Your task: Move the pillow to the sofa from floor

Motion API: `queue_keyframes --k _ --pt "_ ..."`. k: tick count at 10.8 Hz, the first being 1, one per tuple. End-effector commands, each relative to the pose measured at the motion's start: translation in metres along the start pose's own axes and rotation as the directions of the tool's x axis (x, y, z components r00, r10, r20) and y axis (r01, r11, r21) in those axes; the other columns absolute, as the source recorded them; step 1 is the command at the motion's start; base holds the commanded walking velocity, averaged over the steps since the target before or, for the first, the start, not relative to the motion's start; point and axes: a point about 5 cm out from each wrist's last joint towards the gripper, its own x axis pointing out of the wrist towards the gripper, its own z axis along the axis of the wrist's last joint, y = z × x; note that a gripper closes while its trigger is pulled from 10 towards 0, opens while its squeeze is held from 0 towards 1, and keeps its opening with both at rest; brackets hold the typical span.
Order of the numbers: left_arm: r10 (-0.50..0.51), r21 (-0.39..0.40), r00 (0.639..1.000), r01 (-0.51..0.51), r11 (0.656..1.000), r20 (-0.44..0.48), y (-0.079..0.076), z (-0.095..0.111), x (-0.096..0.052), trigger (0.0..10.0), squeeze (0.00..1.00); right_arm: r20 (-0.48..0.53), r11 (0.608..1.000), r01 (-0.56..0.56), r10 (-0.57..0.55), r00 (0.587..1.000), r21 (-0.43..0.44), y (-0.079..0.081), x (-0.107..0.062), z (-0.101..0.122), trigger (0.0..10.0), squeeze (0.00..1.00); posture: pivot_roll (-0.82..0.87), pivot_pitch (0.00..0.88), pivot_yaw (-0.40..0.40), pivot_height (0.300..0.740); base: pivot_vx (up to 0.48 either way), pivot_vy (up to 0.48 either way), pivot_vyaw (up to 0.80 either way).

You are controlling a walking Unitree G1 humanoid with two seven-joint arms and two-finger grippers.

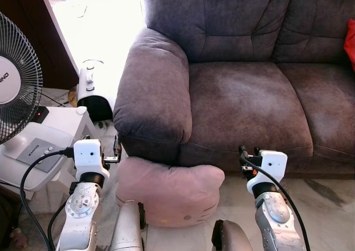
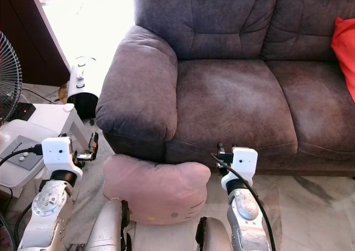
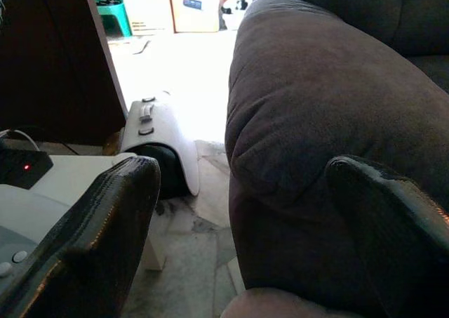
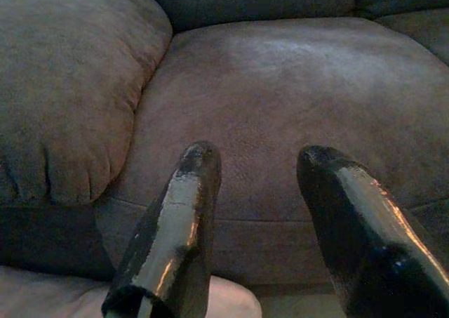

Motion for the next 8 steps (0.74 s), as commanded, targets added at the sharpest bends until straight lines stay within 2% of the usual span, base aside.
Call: queue_keyframes --k 1,3,8 --pt "-0.012 0.007 1.000 0.012 1.000 -0.002 -0.0007 0.0016 -0.0002 10.0 0.00 -0.023 1.000 0.001 -0.001 1.000 0.005 -0.0005 -0.0029 -0.0055 10.0 0.00 0.12 0.147 -0.033 0.601 0.000 0.000 0.00" --pt "-0.013 0.007 1.000 0.013 1.000 -0.001 -0.0008 0.0018 -0.0002 10.0 0.00 -0.032 1.000 -0.006 0.007 0.999 0.016 0.0011 -0.0029 -0.0067 10.0 0.00 0.12 0.145 -0.032 0.601 0.000 0.000 0.00" --pt "-0.013 0.008 1.000 0.013 1.000 0.001 -0.0010 0.0021 0.0006 10.0 0.00 -0.022 0.999 -0.039 0.039 0.999 0.012 0.0062 -0.0034 -0.0065 10.0 0.00 0.12 0.140 -0.031 0.506 0.000 0.000 0.00"
